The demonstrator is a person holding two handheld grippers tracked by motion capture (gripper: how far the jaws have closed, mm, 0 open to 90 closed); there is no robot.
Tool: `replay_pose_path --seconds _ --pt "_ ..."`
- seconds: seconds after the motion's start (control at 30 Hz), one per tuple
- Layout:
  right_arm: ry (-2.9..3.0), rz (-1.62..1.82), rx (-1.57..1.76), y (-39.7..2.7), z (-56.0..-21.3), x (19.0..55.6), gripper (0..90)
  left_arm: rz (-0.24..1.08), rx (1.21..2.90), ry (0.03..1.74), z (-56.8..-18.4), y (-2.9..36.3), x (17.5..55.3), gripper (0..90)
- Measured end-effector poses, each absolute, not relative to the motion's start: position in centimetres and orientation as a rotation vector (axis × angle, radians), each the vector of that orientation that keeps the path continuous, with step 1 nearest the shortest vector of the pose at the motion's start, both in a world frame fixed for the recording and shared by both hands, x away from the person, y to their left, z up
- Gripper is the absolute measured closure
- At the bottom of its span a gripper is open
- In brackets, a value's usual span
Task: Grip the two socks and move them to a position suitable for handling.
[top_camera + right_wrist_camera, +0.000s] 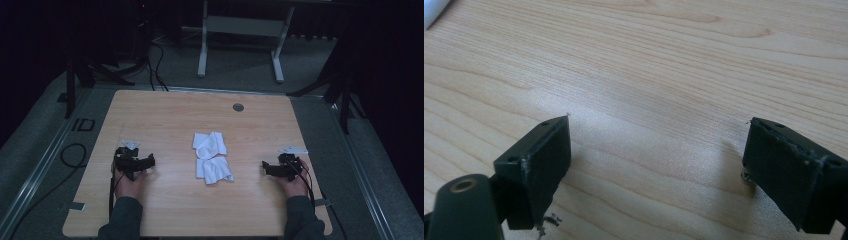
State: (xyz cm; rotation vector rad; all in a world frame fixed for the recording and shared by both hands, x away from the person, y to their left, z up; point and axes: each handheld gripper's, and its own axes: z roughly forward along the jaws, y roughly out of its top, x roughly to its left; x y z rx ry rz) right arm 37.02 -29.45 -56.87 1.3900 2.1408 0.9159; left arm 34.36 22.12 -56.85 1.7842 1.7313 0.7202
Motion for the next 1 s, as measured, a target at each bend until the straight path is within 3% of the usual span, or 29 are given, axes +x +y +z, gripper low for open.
replay_pose_path --seconds 0.53,0.57,0.67,0.77,1.0 --pt "2.123 0.914 1.402 -29.6 -56.8 36.4 15.5 0.721 1.785 1.731 -56.8 22.1 34.4 13.2" --pt "2.118 0.909 1.414 -29.5 -56.6 36.1 27.7 0.721 1.784 1.731 -56.9 22.1 34.4 13.2" --pt "2.117 0.903 1.419 -29.4 -56.4 35.9 35.3 0.721 1.784 1.731 -56.8 22.1 34.4 13.2" --pt "2.125 0.904 1.404 -29.5 -56.2 35.6 52.1 0.721 1.784 1.731 -56.8 22.1 34.4 13.2" --pt "2.161 0.888 1.381 -29.1 -55.7 35.1 68.2 0.721 1.786 1.723 -56.9 22.1 34.3 14.0"
